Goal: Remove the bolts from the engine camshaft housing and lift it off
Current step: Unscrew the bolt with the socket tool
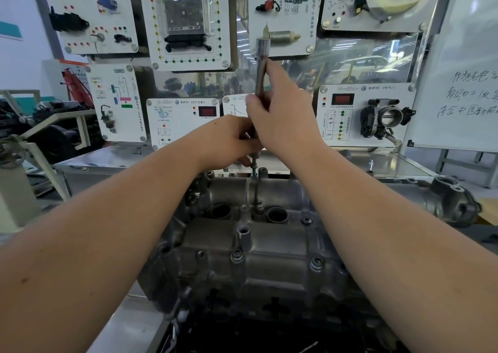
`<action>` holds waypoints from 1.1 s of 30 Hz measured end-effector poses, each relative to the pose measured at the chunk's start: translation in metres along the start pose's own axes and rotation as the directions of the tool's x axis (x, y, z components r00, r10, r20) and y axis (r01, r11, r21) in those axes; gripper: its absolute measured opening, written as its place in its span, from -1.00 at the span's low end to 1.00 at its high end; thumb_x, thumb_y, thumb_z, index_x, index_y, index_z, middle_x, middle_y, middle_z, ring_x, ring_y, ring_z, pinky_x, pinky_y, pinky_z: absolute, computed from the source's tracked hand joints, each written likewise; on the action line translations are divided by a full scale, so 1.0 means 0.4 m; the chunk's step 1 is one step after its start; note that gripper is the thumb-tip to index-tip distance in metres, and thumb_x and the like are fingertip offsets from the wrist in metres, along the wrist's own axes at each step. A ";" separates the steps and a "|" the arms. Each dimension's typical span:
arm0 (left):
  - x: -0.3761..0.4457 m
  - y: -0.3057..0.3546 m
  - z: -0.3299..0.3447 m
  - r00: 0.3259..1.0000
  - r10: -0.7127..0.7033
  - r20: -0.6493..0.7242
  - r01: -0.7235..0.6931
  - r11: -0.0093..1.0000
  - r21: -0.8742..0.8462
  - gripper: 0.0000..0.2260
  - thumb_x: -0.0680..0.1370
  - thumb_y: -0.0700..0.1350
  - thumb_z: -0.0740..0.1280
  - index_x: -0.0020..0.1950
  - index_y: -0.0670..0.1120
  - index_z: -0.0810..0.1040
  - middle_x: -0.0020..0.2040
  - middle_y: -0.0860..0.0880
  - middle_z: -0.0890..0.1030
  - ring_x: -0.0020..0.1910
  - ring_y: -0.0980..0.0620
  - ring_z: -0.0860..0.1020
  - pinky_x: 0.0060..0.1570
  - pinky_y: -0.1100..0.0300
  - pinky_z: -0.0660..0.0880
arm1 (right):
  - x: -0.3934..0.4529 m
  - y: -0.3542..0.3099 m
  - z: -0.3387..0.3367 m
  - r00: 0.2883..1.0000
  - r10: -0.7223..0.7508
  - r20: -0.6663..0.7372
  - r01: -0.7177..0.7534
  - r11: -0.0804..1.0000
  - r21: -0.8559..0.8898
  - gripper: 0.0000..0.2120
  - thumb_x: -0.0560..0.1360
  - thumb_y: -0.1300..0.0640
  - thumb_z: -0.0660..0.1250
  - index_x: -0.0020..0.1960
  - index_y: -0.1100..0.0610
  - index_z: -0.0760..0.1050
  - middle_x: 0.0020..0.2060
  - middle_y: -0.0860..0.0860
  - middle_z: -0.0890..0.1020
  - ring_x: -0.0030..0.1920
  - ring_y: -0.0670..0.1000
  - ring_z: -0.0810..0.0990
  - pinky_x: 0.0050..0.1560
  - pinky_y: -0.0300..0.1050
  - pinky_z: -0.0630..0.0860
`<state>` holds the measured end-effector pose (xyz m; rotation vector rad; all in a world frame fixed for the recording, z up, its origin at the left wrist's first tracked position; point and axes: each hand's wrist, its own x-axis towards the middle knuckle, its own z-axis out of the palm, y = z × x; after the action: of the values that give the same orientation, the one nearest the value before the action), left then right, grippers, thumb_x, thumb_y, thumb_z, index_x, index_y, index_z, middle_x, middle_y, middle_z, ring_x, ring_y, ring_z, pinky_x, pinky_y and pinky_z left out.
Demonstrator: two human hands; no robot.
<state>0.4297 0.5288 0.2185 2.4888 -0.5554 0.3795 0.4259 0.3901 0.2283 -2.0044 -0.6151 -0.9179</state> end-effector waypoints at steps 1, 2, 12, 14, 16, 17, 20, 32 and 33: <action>0.001 -0.001 0.000 1.000 0.000 -0.005 0.000 1.000 0.012 -0.87 0.62 0.02 0.31 0.12 0.05 0.59 -0.08 0.09 0.71 -0.25 0.22 0.69 -0.18 0.22 0.58 | 0.000 0.000 -0.001 1.000 -0.013 -0.005 0.013 1.000 -0.011 -0.62 0.61 0.06 0.28 0.42 0.05 0.40 -0.20 -0.02 0.62 -0.19 -0.01 0.59 -0.14 -0.11 0.55; 0.002 -0.002 0.001 1.000 0.000 -0.012 0.000 1.000 0.022 -0.84 0.61 0.04 0.33 0.13 0.03 0.59 -0.08 0.08 0.71 -0.27 0.21 0.69 -0.12 0.18 0.59 | 0.001 -0.001 -0.002 1.000 -0.025 -0.015 0.025 0.999 -0.023 -0.69 0.60 0.05 0.30 0.33 0.07 0.47 -0.15 -0.01 0.64 -0.13 0.01 0.60 -0.08 -0.09 0.55; -0.005 0.003 -0.003 1.000 0.019 0.004 -0.018 1.000 -0.019 -0.88 0.61 -0.06 0.27 -0.05 0.14 0.55 -0.20 0.33 0.66 -0.23 0.30 0.67 -0.38 0.48 0.44 | -0.001 -0.003 -0.002 0.999 0.000 0.042 -0.001 1.000 0.013 -0.50 0.65 0.11 0.21 0.56 0.02 0.18 -0.21 0.03 0.63 -0.25 -0.02 0.62 -0.25 -0.09 0.55; -0.003 0.001 -0.001 1.000 0.023 -0.008 -0.023 1.000 0.013 -0.94 0.60 -0.02 0.29 -0.03 0.10 0.56 -0.19 0.22 0.70 -0.25 0.26 0.68 -0.32 0.38 0.52 | 0.000 -0.002 -0.002 1.000 -0.019 0.011 0.019 1.000 -0.006 -0.60 0.63 0.03 0.27 0.44 0.03 0.35 -0.11 0.01 0.64 -0.16 0.00 0.61 -0.15 -0.07 0.55; 0.001 -0.001 0.001 0.999 0.027 -0.019 -0.027 0.999 0.036 -0.89 0.59 0.02 0.33 0.04 0.02 0.59 -0.18 0.09 0.71 -0.26 0.22 0.68 -0.14 0.22 0.59 | 0.004 -0.003 -0.004 0.999 -0.032 -0.012 0.031 0.999 -0.021 -0.74 0.62 0.02 0.29 0.27 0.08 0.48 -0.07 0.02 0.66 -0.08 0.04 0.62 -0.03 -0.04 0.57; 0.001 -0.002 0.002 0.999 0.025 -0.021 -0.024 0.999 0.035 -0.86 0.59 0.03 0.34 0.06 0.00 0.60 -0.18 0.08 0.72 -0.26 0.21 0.69 -0.08 0.18 0.59 | 0.006 -0.003 -0.004 1.000 -0.030 -0.009 0.030 0.999 -0.023 -0.81 0.62 0.06 0.28 0.18 0.12 0.50 -0.10 0.04 0.66 -0.08 0.06 0.63 -0.02 -0.01 0.58; -0.002 0.001 0.002 1.000 0.017 -0.006 -0.017 1.000 0.000 -0.85 0.61 0.02 0.30 0.07 0.01 0.62 -0.15 0.10 0.71 -0.23 0.23 0.68 -0.12 0.24 0.59 | 0.012 -0.001 -0.003 1.000 -0.007 0.023 0.007 1.000 -0.026 -0.89 0.64 0.13 0.22 0.11 0.16 0.43 -0.10 0.11 0.64 -0.02 0.13 0.66 0.00 0.09 0.59; -0.002 -0.001 0.000 1.000 0.007 -0.007 -0.007 1.000 -0.022 -0.88 0.59 0.04 0.35 0.04 0.03 0.61 -0.18 0.11 0.71 -0.24 0.20 0.69 -0.17 0.27 0.55 | 0.006 -0.002 0.000 1.000 -0.016 0.020 0.016 0.999 -0.040 -0.85 0.63 0.09 0.26 0.15 0.13 0.47 -0.12 0.04 0.66 -0.07 0.06 0.65 -0.02 0.01 0.59; -0.001 0.000 0.000 1.000 0.008 0.007 -0.008 1.000 -0.024 -0.89 0.61 0.00 0.34 0.06 0.03 0.62 -0.17 0.12 0.71 -0.23 0.22 0.69 -0.21 0.32 0.53 | 0.008 0.000 0.001 1.000 -0.003 0.021 0.003 1.000 -0.026 -0.88 0.64 0.12 0.24 0.13 0.14 0.44 -0.14 0.04 0.65 -0.07 0.07 0.67 -0.04 0.01 0.60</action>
<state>0.4293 0.5291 0.2183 2.4669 -0.5691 0.3652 0.4279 0.3906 0.2307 -2.0395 -0.6209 -0.9116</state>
